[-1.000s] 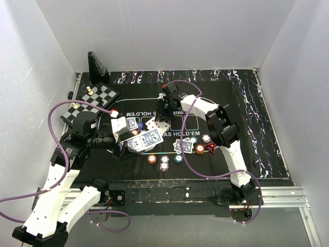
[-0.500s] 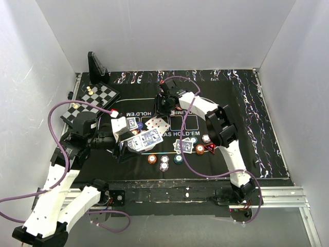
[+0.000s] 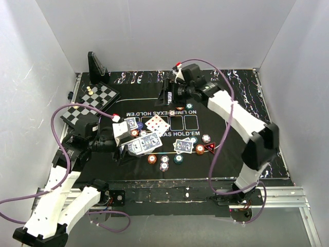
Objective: Distribute texas hold em gaming equipment
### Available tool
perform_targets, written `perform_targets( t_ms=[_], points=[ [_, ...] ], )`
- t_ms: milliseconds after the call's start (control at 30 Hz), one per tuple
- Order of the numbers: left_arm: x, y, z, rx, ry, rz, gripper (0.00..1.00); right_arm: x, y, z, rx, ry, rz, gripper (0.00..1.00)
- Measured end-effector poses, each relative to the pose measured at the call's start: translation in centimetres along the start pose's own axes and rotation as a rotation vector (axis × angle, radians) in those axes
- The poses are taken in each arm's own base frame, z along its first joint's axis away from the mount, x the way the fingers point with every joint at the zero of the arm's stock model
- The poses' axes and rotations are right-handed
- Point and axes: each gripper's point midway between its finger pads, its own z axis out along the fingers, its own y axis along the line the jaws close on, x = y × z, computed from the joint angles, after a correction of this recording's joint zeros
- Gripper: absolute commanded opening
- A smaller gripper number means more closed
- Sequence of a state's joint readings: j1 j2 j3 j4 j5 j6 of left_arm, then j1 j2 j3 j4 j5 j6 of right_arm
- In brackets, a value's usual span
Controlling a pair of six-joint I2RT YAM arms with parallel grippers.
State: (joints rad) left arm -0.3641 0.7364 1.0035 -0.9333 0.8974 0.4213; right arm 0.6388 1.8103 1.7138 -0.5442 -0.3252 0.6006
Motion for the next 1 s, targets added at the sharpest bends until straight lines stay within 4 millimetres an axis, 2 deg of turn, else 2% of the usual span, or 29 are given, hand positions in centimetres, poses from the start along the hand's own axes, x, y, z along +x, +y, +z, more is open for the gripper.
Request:
perform_targets(
  t_ms=[100, 233, 333, 467, 700, 867, 1000],
  points=[
    [0.5, -0.1, 0.1, 0.002, 0.006, -0.001, 0.0, 1.0, 1.5, -3.8, -0.04, -0.025, 0.002, 0.88],
    [1.8, 0.0, 0.5, 0.007, 0.028, -0.025, 0.0, 3.0, 1.8, -6.1, -0.07, -0.01, 0.049, 0.89],
    [2.9, 0.3, 0.8, 0.001, 0.049, -0.046, 0.0, 4.6, 1.5, -6.7, -0.086, 0.025, 0.1, 0.89],
    [3.0, 1.0, 1.1, -0.016, 0.051, -0.042, 0.0, 5.6, 2.0, -7.3, -0.129, 0.052, 0.143, 0.9],
    [2.5, 2.5, 1.7, -0.039, 0.041, -0.032, 0.0, 6.6, 5.4, -8.5, -0.25, 0.071, 0.114, 0.91],
    [2.1, 3.4, 1.8, -0.068, 0.024, -0.033, 0.0, 8.9, 7.9, -8.2, -0.314, 0.129, 0.072, 0.91],
    [1.9, 4.0, 1.9, -0.08, 0.016, -0.042, 0.0, 10.4, 8.5, -7.7, -0.338, 0.167, 0.066, 0.92]
  ],
)
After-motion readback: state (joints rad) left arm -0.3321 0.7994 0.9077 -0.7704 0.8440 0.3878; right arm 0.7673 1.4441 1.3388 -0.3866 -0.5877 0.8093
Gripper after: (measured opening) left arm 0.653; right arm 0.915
